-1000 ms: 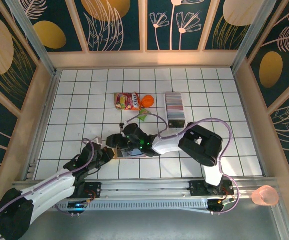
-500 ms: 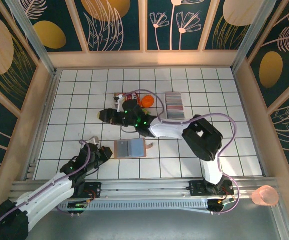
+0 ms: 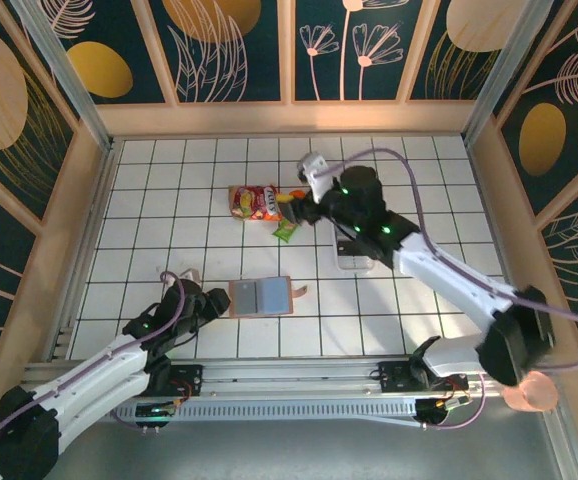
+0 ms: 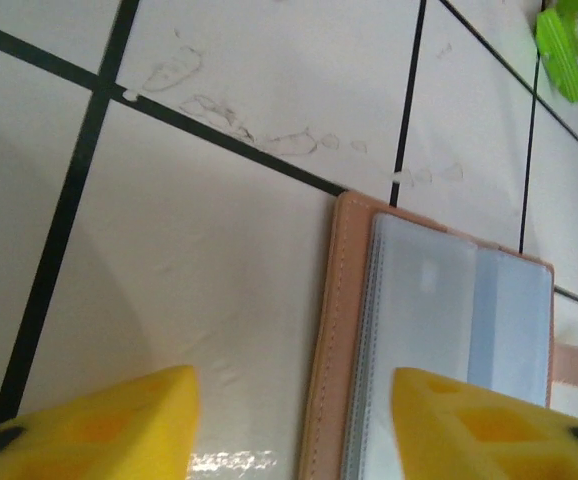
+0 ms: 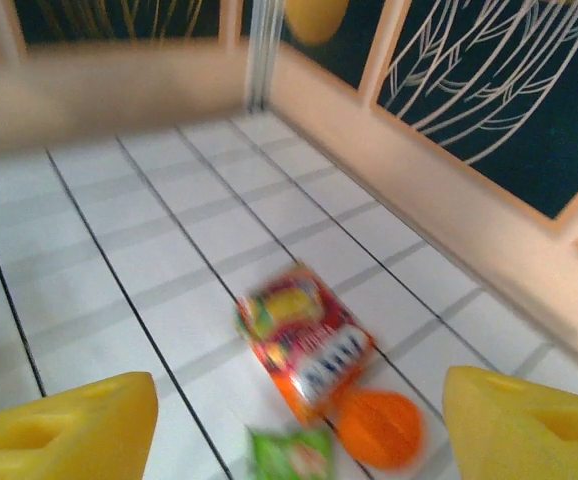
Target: Put the credit cards into the card holder
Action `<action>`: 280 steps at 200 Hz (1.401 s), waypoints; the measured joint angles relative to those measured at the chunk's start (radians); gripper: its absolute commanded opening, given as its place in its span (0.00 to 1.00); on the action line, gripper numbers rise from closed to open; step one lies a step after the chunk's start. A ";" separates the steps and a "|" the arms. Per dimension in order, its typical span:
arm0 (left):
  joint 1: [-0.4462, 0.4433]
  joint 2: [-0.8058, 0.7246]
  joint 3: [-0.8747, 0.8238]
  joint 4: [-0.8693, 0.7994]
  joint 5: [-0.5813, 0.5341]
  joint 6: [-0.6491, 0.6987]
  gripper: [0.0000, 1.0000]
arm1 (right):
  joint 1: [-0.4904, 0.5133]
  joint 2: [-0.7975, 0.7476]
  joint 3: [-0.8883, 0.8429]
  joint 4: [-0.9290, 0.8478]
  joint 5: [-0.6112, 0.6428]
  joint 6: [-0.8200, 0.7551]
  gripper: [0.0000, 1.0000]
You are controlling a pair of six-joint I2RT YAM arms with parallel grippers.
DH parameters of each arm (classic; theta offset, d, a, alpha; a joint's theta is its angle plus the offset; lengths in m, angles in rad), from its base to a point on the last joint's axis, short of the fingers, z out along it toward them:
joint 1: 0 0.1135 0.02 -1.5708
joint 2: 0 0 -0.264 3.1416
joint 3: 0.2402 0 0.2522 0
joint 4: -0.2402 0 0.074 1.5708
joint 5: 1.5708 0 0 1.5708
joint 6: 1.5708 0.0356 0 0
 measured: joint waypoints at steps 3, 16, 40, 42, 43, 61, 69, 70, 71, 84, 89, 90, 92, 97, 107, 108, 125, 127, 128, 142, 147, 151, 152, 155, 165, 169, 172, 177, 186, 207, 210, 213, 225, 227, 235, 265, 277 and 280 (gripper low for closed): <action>0.000 0.002 0.002 0.000 -0.002 0.000 0.59 | -0.009 -0.007 -0.002 -0.032 0.003 -0.050 0.77; 0.000 0.004 0.008 0.003 -0.006 0.005 0.61 | -0.062 -0.011 -0.002 -0.137 0.013 -0.219 0.77; 0.000 0.000 0.008 0.008 -0.006 0.006 0.64 | -0.168 0.020 -0.031 -0.277 0.076 -0.494 0.80; 0.000 0.000 0.009 0.008 -0.006 0.006 0.64 | -0.177 0.022 -0.036 -0.282 0.083 -0.516 0.81; 0.000 -0.001 0.009 0.008 -0.006 0.006 0.64 | -0.181 0.024 -0.040 -0.285 0.087 -0.528 0.81; 0.000 -0.014 0.010 0.008 -0.008 0.006 0.66 | -0.235 0.047 -0.100 -0.300 0.126 -0.665 0.83; 0.000 -0.020 0.010 0.008 -0.008 0.009 0.66 | -0.250 0.063 -0.118 -0.302 0.133 -0.713 0.83; 0.000 -0.021 0.010 0.008 -0.008 0.009 0.67 | -0.251 0.064 -0.119 -0.302 0.134 -0.716 0.83; 0.000 -0.022 0.010 0.008 -0.008 0.009 0.67 | -0.253 0.066 -0.120 -0.302 0.134 -0.720 0.83; 0.000 -0.031 0.010 0.008 -0.006 0.013 0.67 | -0.259 0.097 -0.125 -0.299 0.138 -0.779 0.83; 0.000 -0.034 0.010 0.008 -0.005 0.013 0.67 | -0.259 0.108 -0.125 -0.296 0.139 -0.797 0.83; 0.000 -0.034 0.010 0.008 -0.005 0.013 0.67 | -0.259 0.109 -0.125 -0.295 0.139 -0.800 0.83; 0.000 -0.035 0.010 0.008 -0.005 0.013 0.67 | -0.259 0.115 -0.125 -0.292 0.140 -0.808 0.83; 0.000 -0.037 0.010 0.008 -0.005 0.013 0.67 | -0.259 0.127 -0.124 -0.289 0.140 -0.828 0.83; 0.000 -0.039 0.010 0.008 -0.005 0.014 0.67 | -0.258 0.154 -0.124 -0.282 0.146 -0.863 0.84; 0.000 -0.039 0.010 0.008 -0.005 0.013 0.67 | -0.258 0.156 -0.124 -0.282 0.147 -0.864 0.84; 0.000 -0.040 0.010 0.008 -0.005 0.016 0.67 | -0.258 0.197 -0.125 -0.260 0.163 -0.908 0.84; 0.000 -0.041 0.010 0.008 -0.005 0.017 0.67 | -0.258 0.203 -0.125 -0.257 0.163 -0.912 0.84; 0.000 -0.041 0.010 0.008 -0.005 0.017 0.67 | -0.258 0.206 -0.125 -0.256 0.163 -0.915 0.84; 0.000 -0.044 0.009 0.012 -0.004 0.017 0.68 | -0.257 0.234 -0.125 -0.235 0.178 -0.940 0.84; 0.000 -0.045 0.009 0.013 -0.003 0.017 0.68 | -0.257 0.242 -0.125 -0.227 0.185 -0.945 0.84; 0.000 -0.047 0.008 0.016 -0.003 0.017 0.68 | -0.257 0.248 -0.125 -0.220 0.189 -0.949 0.84; 0.000 -0.047 0.008 0.016 -0.002 0.017 0.68 | -0.257 0.249 -0.125 -0.219 0.190 -0.950 0.84; 0.000 -0.047 0.007 0.018 -0.001 0.017 0.68 | -0.256 0.253 -0.125 -0.214 0.192 -0.953 0.84; 0.000 -0.050 0.006 0.021 -0.001 0.017 0.68 | -0.256 0.266 -0.125 -0.197 0.201 -0.964 0.84; 0.000 -0.051 0.006 0.023 0.000 0.017 0.68 | -0.255 0.270 -0.125 -0.193 0.205 -0.965 0.84; 0.000 -0.051 0.005 0.024 0.000 0.018 0.68 | -0.255 0.273 -0.125 -0.190 0.208 -0.967 0.84; 0.000 -0.052 0.005 0.025 0.000 0.017 0.68 | -0.254 0.278 -0.125 -0.186 0.212 -0.970 0.84; 0.000 -0.053 0.003 0.028 0.000 0.018 0.68 | -0.251 0.287 -0.125 -0.182 0.218 -0.975 0.84; 0.000 -0.053 -0.002 0.034 0.003 0.020 0.67 | -0.238 0.300 -0.125 -0.181 0.228 -0.991 0.84; 0.000 -0.053 -0.002 0.034 0.003 0.021 0.67 | -0.237 0.303 -0.125 -0.181 0.230 -0.991 0.84; 0.000 -0.053 -0.003 0.035 0.003 0.020 0.67 | -0.235 0.306 -0.125 -0.180 0.231 -0.991 0.84; 0.000 -0.053 -0.005 0.035 0.003 0.021 0.67 | -0.227 0.317 -0.125 -0.177 0.235 -0.992 0.84; 0.000 -0.053 -0.005 0.035 0.003 0.020 0.67 | -0.226 0.319 -0.125 -0.176 0.236 -0.992 0.84; 0.000 -0.053 -0.006 0.038 0.003 0.020 0.67 | -0.222 0.328 -0.125 -0.175 0.237 -0.992 0.84; 0.000 -0.053 -0.011 0.042 0.006 0.020 0.66 | -0.213 0.363 -0.125 -0.166 0.242 -0.991 0.82; 0.000 -0.053 -0.011 0.042 0.006 0.020 0.65 | -0.210 0.370 -0.125 -0.164 0.245 -0.991 0.82; 0.000 -0.053 -0.011 0.042 0.006 0.020 0.65 | -0.210 0.371 -0.125 -0.164 0.245 -0.992 0.81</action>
